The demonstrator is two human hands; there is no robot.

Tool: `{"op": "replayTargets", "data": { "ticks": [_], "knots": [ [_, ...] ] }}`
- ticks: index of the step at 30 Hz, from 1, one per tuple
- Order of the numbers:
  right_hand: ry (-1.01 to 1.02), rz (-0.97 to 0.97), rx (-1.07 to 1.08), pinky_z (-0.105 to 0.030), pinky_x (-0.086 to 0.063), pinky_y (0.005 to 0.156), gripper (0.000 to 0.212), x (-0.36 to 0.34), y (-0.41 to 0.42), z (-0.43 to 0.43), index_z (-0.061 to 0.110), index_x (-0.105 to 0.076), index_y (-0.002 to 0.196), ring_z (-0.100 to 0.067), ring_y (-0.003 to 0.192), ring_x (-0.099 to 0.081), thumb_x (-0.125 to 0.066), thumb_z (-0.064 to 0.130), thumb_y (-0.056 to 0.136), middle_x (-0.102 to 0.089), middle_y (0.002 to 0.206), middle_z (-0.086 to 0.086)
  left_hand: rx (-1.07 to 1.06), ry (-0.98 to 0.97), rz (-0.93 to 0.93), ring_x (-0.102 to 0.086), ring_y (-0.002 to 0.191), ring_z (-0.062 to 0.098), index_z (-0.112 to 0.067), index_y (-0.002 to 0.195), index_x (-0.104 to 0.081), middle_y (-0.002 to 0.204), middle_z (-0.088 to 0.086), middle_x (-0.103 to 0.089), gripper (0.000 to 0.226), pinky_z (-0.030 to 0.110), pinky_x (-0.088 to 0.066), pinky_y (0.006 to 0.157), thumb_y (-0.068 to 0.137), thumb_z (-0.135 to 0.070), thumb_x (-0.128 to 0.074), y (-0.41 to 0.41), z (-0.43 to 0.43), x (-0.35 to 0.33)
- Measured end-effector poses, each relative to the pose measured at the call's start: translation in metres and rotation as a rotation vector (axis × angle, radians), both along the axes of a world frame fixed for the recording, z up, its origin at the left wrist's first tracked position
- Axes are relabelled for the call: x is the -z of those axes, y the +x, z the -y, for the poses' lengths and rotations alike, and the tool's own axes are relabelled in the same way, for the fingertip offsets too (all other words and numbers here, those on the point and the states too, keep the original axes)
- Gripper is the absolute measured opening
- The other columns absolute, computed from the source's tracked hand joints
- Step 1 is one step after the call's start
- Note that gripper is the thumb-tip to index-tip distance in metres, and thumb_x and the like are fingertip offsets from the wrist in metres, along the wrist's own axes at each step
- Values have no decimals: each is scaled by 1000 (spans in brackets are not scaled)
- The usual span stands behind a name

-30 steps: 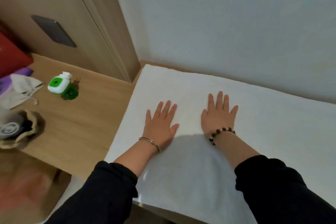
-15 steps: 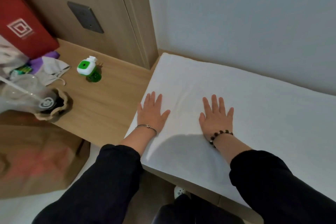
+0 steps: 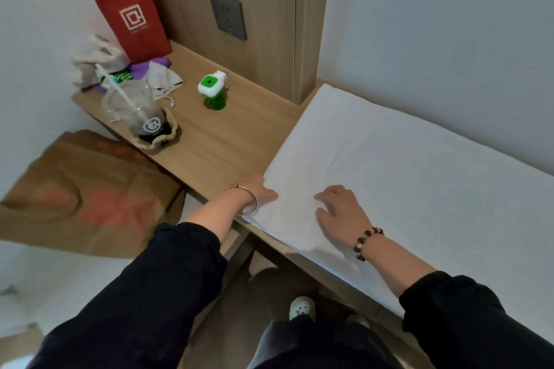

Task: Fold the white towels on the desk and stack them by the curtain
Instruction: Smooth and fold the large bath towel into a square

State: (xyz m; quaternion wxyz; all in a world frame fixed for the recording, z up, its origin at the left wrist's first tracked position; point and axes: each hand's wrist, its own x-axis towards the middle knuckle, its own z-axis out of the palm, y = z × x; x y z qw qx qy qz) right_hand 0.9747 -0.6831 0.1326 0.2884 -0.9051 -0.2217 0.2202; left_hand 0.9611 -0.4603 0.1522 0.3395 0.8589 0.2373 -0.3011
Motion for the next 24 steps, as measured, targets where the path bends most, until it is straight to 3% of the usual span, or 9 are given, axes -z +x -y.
{"op": "replayTargets", "data": {
  "ticks": [2,4,7,10,12,14,17,19,24],
  "knots": [
    [89,-240,73,-27,-30,104,49,-10,6,4,22,-44,139,-16,127,-38,-55,36,93,-41,138,2,-182,-270,49,-66,78,13,-12,101,-61,99,2,-68,20,21,-48,64,89,-28,-63,3,8,-15],
    [148,-426,23,-25,-29,103,72,-22,11,10,29,-29,146,-11,131,-35,-63,48,86,-35,144,9,-384,-567,96,-62,48,7,-11,84,-59,68,1,-68,10,17,-46,44,91,-17,-61,10,23,-37],
    [277,-469,-48,-18,-31,103,96,-38,8,16,37,-18,146,5,128,-35,-76,53,71,-31,142,23,-375,-653,132,-53,36,7,-8,78,-56,55,3,-56,14,16,-43,38,91,-8,-58,25,47,-60],
    [439,-205,181,1,-37,73,49,-45,7,15,47,-47,116,21,95,-50,-73,27,79,-49,109,37,-284,-691,149,-57,45,8,-8,77,-60,58,3,-59,15,20,-51,47,91,-12,-59,38,64,-78],
    [455,-29,452,-10,-39,57,15,-50,17,20,27,-62,82,-5,72,-56,-59,13,87,-61,78,13,-238,-682,179,-62,58,8,-10,83,-65,72,1,-67,15,22,-53,54,92,-20,-57,45,66,-82],
    [485,-84,749,-27,-34,51,23,-52,33,35,14,-55,67,-19,60,-46,-54,12,89,-52,62,-2,-256,-554,231,-60,60,10,-13,86,-65,79,0,-69,16,22,-49,54,93,-21,-54,52,61,-74],
    [637,-235,1016,-28,-31,52,21,-63,54,61,14,-56,66,-18,52,-42,-58,12,87,-47,59,-4,-14,-47,186,-52,63,19,-7,81,-57,90,12,-65,19,26,-41,53,96,-12,-46,47,47,-46],
    [709,-265,1072,-29,-34,55,15,-66,62,71,13,-58,70,-19,55,-45,-59,10,85,-49,62,-5,200,274,101,-55,83,27,-5,88,-57,110,17,-63,20,31,-43,69,97,-12,-41,33,37,-23],
    [753,-276,1040,-30,-34,59,15,-66,56,60,13,-55,69,-22,57,-45,-57,7,83,-48,63,-6,202,451,79,-57,101,27,-12,119,-53,117,8,-57,28,33,-47,77,94,-21,-44,11,18,5]
  ]
}}
